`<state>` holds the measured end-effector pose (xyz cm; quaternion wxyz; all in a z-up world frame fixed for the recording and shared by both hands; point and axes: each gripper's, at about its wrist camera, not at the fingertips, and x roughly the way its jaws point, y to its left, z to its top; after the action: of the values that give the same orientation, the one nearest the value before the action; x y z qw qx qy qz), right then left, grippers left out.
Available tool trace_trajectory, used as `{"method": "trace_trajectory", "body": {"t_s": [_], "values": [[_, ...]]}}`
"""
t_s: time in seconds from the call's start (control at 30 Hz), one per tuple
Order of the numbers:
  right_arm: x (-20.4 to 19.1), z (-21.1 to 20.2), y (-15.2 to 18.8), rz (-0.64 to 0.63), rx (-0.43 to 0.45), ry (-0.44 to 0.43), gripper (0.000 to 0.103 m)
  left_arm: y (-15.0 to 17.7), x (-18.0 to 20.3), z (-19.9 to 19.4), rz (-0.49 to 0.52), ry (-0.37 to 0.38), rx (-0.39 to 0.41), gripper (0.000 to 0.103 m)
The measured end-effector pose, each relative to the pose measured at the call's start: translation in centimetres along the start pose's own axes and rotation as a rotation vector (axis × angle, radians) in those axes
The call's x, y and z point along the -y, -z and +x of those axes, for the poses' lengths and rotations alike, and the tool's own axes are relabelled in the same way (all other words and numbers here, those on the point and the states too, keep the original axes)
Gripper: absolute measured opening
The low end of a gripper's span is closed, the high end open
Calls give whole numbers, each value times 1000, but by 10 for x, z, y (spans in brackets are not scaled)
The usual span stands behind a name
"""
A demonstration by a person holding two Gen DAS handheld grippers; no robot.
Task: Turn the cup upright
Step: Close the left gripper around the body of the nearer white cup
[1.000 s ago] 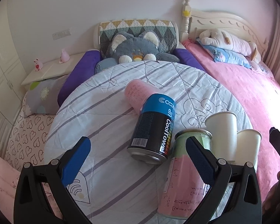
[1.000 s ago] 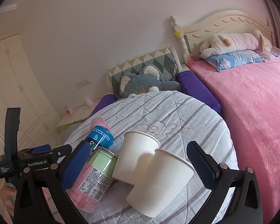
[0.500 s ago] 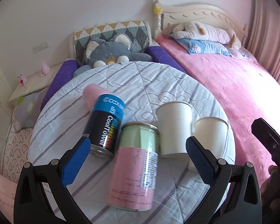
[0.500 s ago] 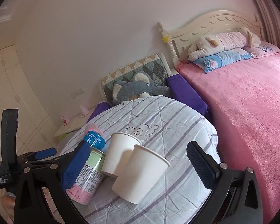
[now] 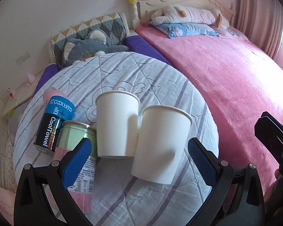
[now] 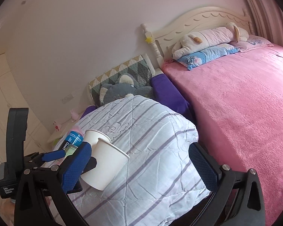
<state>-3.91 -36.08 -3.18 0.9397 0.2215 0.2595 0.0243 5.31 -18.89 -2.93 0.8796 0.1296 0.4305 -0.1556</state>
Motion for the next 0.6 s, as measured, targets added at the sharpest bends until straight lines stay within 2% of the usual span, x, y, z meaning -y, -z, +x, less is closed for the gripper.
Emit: {"method": "trace_trajectory", "body": {"t_s": [0.3, 0.6], "values": [[28, 3, 2, 32, -15, -14, 103, -5, 31, 30, 73, -51, -69, 103], [39, 13, 4, 46, -41, -39, 103, -10, 39, 44, 132, -158, -63, 103]]}}
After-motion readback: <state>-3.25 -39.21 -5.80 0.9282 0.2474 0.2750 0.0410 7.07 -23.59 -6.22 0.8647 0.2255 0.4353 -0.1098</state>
